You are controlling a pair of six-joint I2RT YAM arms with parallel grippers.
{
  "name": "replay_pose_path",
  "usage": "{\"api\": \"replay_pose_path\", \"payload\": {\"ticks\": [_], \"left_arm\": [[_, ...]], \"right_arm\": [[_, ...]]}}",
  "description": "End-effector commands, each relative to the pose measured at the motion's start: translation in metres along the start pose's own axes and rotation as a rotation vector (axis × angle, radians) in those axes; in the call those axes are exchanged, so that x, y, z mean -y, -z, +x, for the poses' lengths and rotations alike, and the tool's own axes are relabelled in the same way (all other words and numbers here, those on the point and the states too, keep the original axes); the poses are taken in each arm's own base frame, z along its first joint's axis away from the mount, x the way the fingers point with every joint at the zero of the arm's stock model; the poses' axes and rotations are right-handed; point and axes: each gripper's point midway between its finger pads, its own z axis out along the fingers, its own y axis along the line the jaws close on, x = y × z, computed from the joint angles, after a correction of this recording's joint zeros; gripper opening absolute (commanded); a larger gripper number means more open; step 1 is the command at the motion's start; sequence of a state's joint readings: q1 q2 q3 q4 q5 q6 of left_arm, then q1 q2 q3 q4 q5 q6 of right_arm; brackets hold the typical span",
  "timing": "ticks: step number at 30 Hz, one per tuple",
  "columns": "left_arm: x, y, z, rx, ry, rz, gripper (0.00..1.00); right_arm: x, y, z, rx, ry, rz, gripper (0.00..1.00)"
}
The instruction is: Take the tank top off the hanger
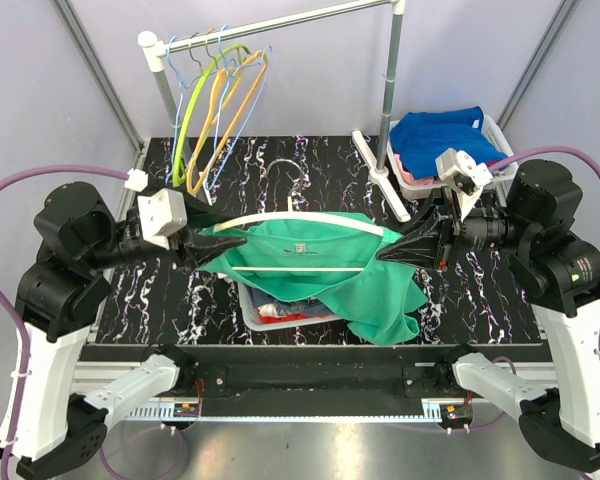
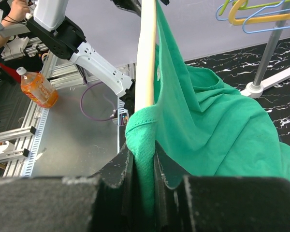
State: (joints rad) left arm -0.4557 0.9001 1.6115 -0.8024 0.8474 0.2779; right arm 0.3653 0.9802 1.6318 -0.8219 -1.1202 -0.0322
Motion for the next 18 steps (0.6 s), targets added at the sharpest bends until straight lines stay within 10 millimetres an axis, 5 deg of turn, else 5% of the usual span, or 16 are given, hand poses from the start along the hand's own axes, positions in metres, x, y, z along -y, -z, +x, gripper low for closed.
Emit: {"api": "replay_pose_path", "payload": {"ticks": [1,7,14,15,18], "left_arm": [[0.002,-0.002,-0.025,0.069,-0.027,0.037,0.37],[-0.012,-0.006,-0.034,0.085,-0.03,-0.006,0.13],[-0.049,0.003,-0.039,0.066,-0.104,-0.216,0.0],[-0.054,0.007,-0.041,0.065,-0.12,-0.248,0.0],[-0.067,0.023,-0.062,0.082,-0.192,-0.361,0.0]], "right_arm": [[-0.001,-0.001,-0.018,0.054,0.087,-0.006,0.0],[0.008,-0.004,-0.02,0.078,0.068,0.021,0.03],[0.044,0.004,-0.04,0.16,0.082,0.258,0.46],[0.046,0.006,-0.043,0.171,0.088,0.282,0.65],[0.048,0.016,-0.047,0.218,0.115,0.364,0.76]]}}
